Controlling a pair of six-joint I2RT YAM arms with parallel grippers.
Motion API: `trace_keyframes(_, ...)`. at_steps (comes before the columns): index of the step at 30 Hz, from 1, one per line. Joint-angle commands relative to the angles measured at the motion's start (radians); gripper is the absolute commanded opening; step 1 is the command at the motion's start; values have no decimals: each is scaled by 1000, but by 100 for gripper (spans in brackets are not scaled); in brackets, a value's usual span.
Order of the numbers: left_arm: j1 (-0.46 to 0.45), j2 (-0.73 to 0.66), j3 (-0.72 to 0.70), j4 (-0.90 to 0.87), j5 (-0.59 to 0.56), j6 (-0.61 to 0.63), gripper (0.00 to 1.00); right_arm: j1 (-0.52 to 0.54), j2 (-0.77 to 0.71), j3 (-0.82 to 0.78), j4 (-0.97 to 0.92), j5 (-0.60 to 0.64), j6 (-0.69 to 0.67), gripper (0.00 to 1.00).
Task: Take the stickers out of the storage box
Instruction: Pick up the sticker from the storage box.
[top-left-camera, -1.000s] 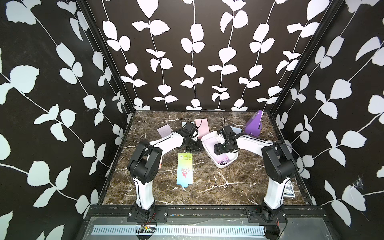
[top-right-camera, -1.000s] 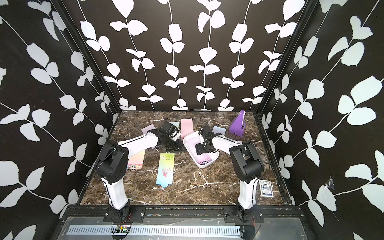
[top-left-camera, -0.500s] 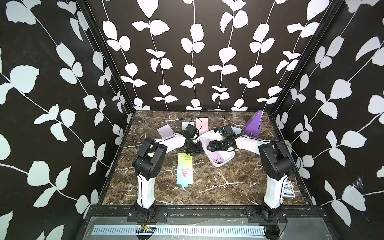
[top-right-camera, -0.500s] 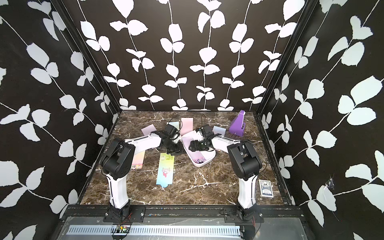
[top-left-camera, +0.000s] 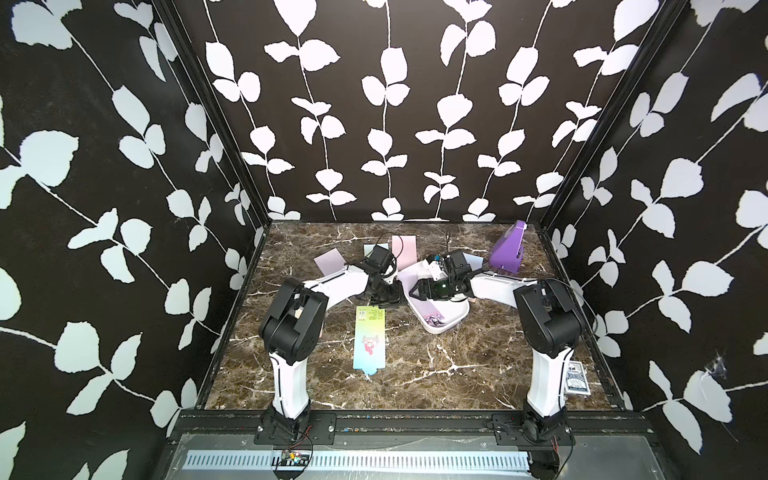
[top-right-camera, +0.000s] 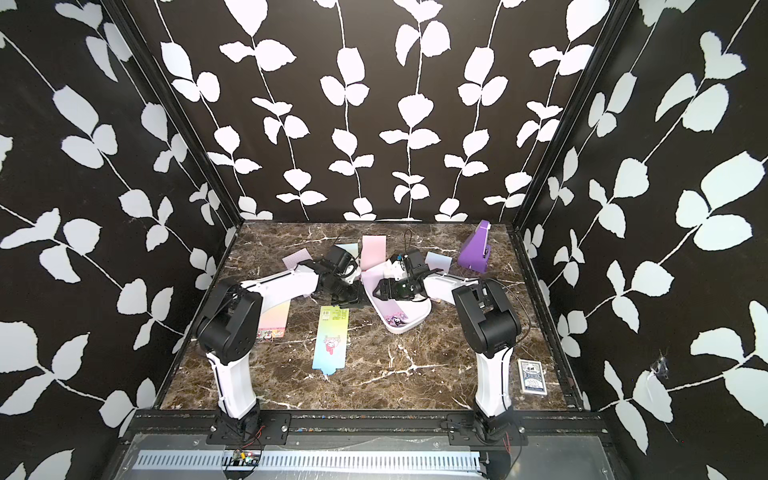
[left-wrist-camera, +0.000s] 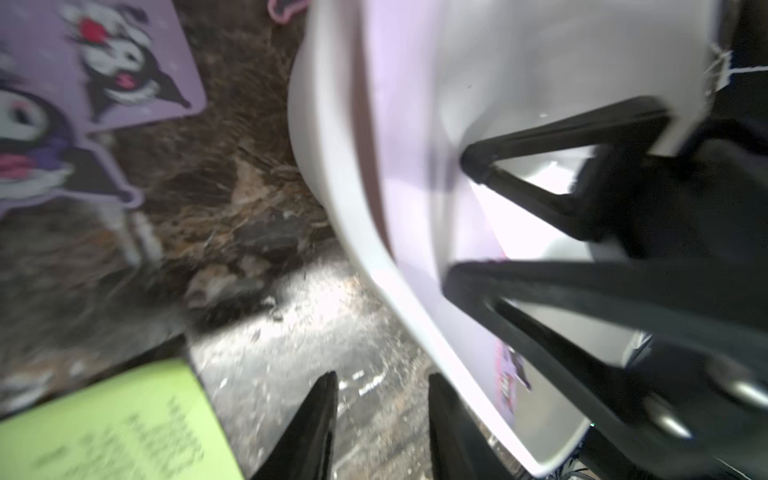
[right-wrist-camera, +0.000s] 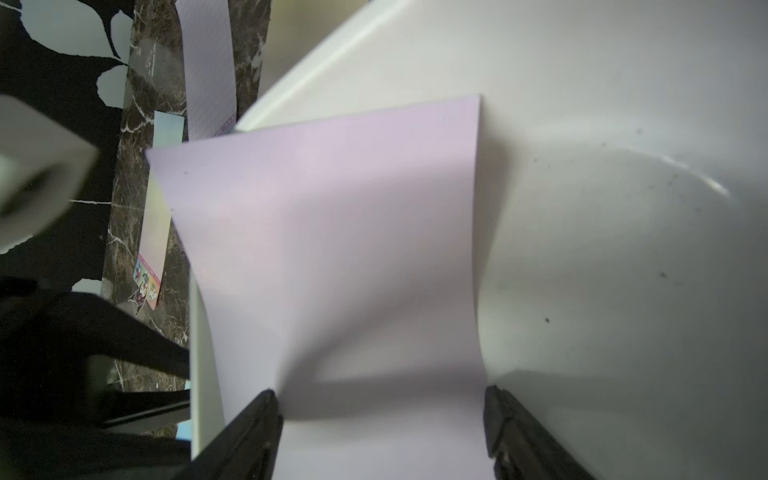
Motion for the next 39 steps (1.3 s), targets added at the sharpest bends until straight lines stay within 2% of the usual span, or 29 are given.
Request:
trace_keyframes(1, 20, -126, 21, 22, -39, 9, 40, 14, 38, -44, -72, -13, 10, 78)
trace_keyframes(7, 40, -151, 19, 88, -65, -12, 40, 14, 32, -49, -71, -10, 10, 78)
trace_keyframes(12, 41, -82, 69, 91, -41, -5, 40, 15, 28, -49, -80, -4, 0, 78)
trace_keyframes(19, 47, -3, 108, 150, -68, 0, 39, 15, 29, -53, -81, -4, -2, 78)
trace_keyframes(25, 46, -41, 66, 188, -172, 3, 39, 11, 33, -48, -86, -2, -8, 78)
trace_keyframes(39, 47, 9, 49, 262, -175, 0, 36, 11, 41, -39, -94, -5, -10, 78)
